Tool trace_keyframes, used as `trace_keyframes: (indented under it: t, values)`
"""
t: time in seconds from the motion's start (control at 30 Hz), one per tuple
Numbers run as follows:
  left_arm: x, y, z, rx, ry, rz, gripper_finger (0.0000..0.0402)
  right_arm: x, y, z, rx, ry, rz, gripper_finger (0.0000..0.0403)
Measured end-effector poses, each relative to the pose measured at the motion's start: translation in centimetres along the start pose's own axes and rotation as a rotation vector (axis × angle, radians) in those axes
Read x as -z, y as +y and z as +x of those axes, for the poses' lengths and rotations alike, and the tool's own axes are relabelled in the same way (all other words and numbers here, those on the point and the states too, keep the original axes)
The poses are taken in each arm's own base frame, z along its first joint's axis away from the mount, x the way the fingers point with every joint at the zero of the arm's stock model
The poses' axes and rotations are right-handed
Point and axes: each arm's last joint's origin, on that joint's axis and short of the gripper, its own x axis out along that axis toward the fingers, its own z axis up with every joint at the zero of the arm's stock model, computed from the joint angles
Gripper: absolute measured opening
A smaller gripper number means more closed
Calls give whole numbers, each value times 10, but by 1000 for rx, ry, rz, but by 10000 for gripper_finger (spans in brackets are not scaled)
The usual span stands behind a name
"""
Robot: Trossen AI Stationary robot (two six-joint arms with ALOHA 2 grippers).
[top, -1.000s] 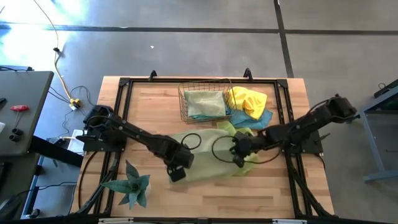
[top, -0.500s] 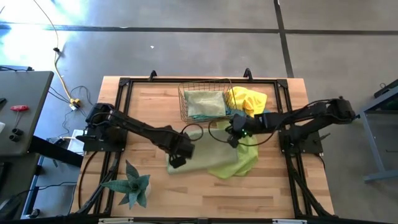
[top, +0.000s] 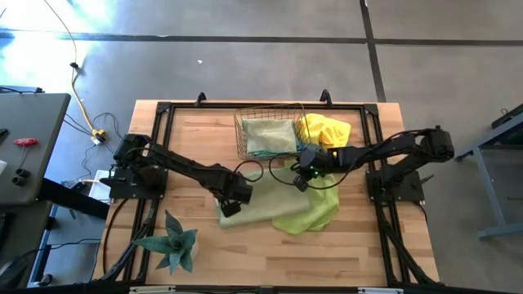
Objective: Fold microfiber towels
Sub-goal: Fold the light green towel
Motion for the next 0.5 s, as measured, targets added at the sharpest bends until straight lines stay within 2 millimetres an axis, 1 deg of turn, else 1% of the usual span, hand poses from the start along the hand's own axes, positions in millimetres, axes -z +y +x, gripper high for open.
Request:
trace_keyframes:
  t: [0.13,0.3,0.4,0.5]
  values:
    - [-1,0,1,-20,-25,-2,0,-2,0,0,32,-44,-18,0]
    - [-1,0,1,-25,-36,-3,0,-5,1,0,26,-76,-39,4]
    - [-2,1,1,-36,-45,-5,0,-5,1,0,28,-73,-40,17]
    - [-2,1,1,-57,-64,-12,1,-5,1,0,26,-74,-40,42]
